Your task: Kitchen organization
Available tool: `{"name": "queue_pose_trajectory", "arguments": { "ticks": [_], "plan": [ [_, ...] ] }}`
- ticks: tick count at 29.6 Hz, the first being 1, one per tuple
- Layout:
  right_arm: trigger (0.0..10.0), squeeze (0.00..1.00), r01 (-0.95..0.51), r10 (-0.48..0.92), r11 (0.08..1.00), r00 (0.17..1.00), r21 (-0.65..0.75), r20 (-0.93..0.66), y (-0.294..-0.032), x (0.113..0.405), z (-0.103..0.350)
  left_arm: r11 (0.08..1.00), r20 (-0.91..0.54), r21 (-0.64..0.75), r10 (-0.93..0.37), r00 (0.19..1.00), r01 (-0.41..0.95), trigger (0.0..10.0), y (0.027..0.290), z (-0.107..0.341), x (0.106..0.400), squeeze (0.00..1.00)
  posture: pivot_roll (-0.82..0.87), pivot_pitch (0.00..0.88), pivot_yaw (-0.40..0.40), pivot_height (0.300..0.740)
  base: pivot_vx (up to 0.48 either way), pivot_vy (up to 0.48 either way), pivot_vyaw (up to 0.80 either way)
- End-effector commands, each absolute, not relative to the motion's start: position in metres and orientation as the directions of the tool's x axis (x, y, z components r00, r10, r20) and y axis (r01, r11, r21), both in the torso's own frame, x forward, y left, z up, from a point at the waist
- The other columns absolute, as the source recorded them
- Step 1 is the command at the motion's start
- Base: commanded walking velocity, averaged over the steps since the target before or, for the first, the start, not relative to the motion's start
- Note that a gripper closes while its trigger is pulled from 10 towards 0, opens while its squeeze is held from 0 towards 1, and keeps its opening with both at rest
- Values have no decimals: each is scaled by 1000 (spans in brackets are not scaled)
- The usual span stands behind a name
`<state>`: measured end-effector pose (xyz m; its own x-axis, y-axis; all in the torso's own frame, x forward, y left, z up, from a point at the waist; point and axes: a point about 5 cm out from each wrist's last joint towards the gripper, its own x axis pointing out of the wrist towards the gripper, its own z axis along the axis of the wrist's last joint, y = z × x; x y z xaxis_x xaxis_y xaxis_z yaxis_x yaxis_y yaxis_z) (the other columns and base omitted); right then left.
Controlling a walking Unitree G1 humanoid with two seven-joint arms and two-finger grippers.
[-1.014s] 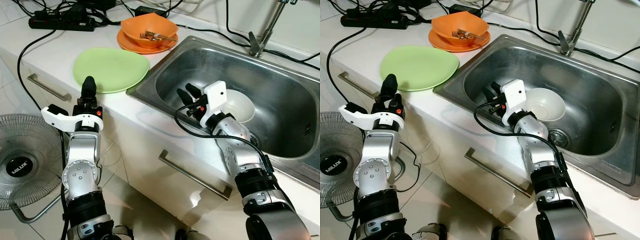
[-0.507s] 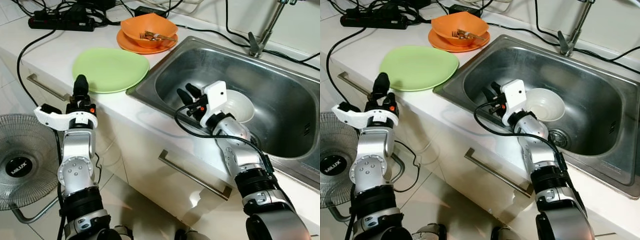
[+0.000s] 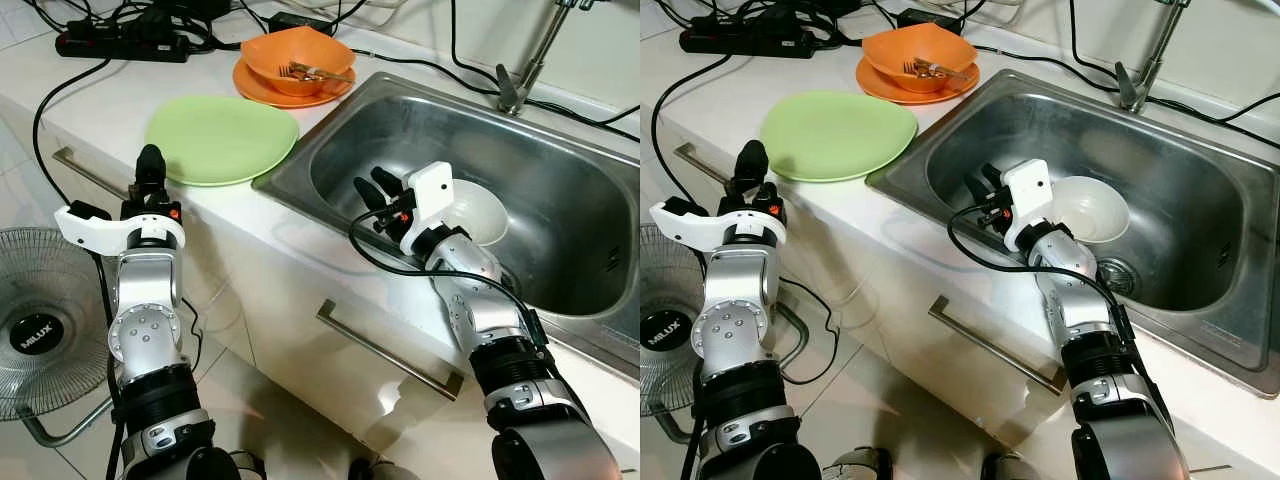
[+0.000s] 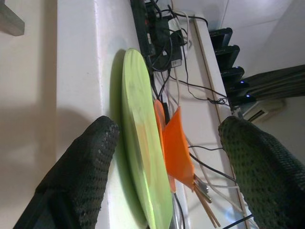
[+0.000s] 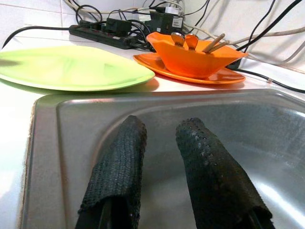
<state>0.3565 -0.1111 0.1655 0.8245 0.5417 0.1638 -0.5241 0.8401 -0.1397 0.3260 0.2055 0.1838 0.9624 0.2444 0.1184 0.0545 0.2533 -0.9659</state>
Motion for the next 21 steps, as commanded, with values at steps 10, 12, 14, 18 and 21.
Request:
{"name": "queue_pose_trajectory", "arguments": {
  "ticks": [10,12,14,18,21],
  "plan": [
    [10000,0,-530,550,834,821,-152,157,-111,357,168,301,87,-953,164,983,34,10000,193,186,336,0,95,108,-33,740,0,0,0],
    [10000,0,-529,549,835,821,-152,156,-111,357,167,310,89,-950,145,985,40,10000,190,188,337,0,95,108,-32,740,0,0,0],
    [10000,0,-528,547,836,822,-151,154,-112,357,166,319,83,-947,127,988,39,10000,187,188,337,0,96,109,-32,740,0,0,0],
    [10000,0,-527,547,836,823,-150,155,-112,357,166,328,84,-944,116,990,41,10000,185,187,338,0,96,109,-32,740,0,0,0],
    [10000,0,-527,547,836,823,-149,154,-112,357,166,350,97,-935,88,991,60,10000,182,190,338,0,97,109,-31,740,0,0,0]
  ]
}}
